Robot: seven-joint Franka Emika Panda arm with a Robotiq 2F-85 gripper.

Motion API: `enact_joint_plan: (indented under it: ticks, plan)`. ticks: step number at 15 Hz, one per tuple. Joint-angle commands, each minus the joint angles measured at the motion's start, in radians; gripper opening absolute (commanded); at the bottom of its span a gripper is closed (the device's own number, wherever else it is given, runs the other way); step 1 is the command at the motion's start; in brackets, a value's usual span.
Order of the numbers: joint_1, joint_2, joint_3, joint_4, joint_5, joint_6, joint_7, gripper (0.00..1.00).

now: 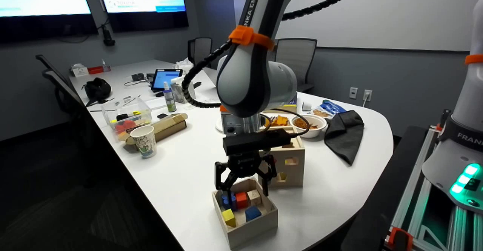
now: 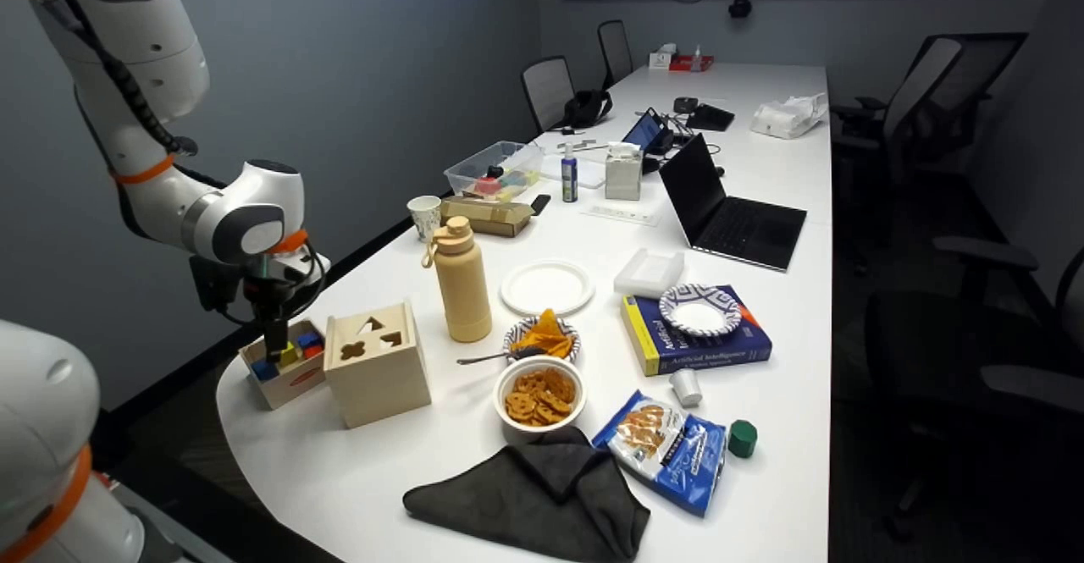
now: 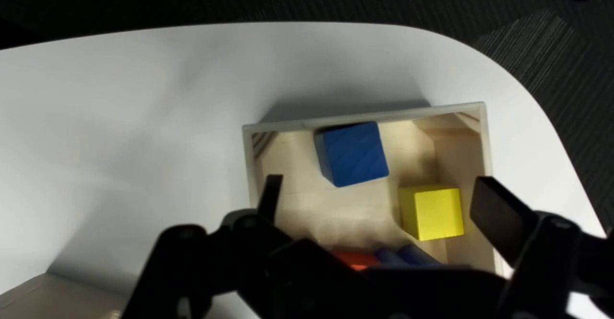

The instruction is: Close the cube-shaped wooden object, then place the orange cube and blue cube in it

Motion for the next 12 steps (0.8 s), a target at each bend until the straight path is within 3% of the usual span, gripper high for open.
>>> enact_joint_plan:
  ticks: [1,6,12]
  plan:
    - [0.003,0.074,0.001,0.071,0.022,-0.001,-0.046,1.0]
    - [-0.01,0.124,0.006,0.109,0.035,-0.013,-0.077,1.0]
    - [-0.012,0.111,0.006,0.075,0.066,-0.002,-0.065,1.0]
